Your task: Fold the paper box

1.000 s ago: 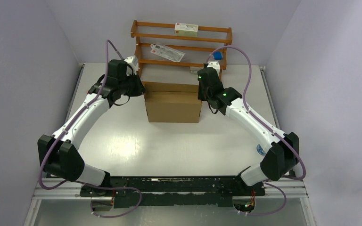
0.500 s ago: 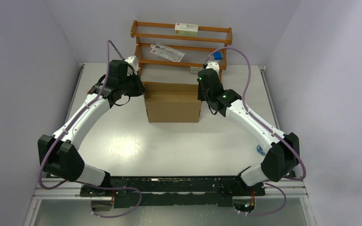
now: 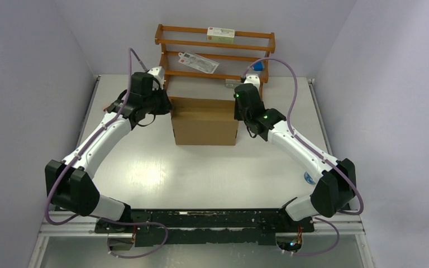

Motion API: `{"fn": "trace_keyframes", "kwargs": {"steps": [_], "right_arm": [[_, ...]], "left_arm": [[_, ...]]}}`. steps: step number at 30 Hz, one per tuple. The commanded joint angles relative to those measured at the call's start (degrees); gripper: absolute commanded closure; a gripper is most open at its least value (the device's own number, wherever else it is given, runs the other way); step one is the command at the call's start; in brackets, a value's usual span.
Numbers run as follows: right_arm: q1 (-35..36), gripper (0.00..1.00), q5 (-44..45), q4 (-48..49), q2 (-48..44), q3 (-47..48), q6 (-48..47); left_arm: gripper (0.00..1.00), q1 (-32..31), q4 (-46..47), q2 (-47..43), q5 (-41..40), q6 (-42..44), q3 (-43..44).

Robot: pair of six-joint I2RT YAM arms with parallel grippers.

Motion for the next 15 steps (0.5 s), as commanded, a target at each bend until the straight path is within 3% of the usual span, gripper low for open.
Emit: {"fn": "trace_keyframes", "kwargs": {"steps": [1, 15], "right_arm": [[2.82, 1.0, -5.38, 1.01, -0.25, -2.39, 1.78], [4.18, 1.0, -5.24, 13.02, -6.13, -14.03, 3.36]], "left_arm": [[0.95, -3.07, -1.45, -0.47, 0.4, 0.02, -1.08], [0.95, -6.38, 3.54, -5.62, -5.27, -0.99, -12.22]]}}
